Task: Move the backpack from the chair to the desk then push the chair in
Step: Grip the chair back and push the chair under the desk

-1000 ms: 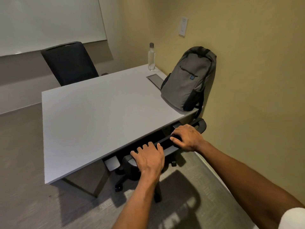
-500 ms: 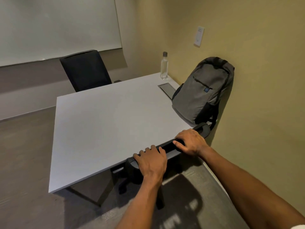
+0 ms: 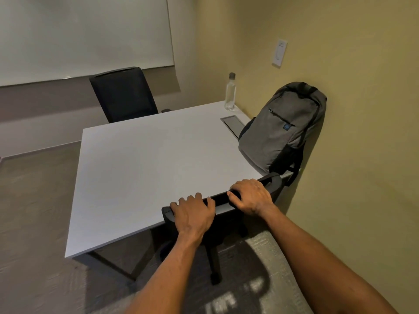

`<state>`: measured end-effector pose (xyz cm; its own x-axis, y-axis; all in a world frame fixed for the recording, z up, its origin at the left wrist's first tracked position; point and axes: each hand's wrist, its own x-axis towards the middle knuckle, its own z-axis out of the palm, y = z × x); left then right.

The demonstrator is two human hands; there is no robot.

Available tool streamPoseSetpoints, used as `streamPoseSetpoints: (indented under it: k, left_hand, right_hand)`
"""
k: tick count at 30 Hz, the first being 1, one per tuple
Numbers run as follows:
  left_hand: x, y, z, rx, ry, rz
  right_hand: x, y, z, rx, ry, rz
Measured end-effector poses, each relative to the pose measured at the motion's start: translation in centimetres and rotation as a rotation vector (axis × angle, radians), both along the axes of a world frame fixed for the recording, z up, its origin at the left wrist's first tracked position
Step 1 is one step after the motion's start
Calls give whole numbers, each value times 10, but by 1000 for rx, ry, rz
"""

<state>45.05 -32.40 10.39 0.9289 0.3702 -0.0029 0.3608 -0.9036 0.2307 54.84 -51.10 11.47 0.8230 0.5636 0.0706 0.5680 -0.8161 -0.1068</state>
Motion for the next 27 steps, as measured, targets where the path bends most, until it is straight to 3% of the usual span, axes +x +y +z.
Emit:
streamPoseSetpoints:
  k: [15, 21, 27]
  left_hand:
    - [-6, 3, -1, 12, 8, -21]
    - [-14, 5, 4, 28, -6, -86]
    - [-38, 27, 9, 22, 2, -157]
  right_hand:
    - [-15, 1, 2, -11, -7, -42]
    - [-34, 4, 1, -10, -40, -226]
    - [-68, 18, 7, -26, 125, -324]
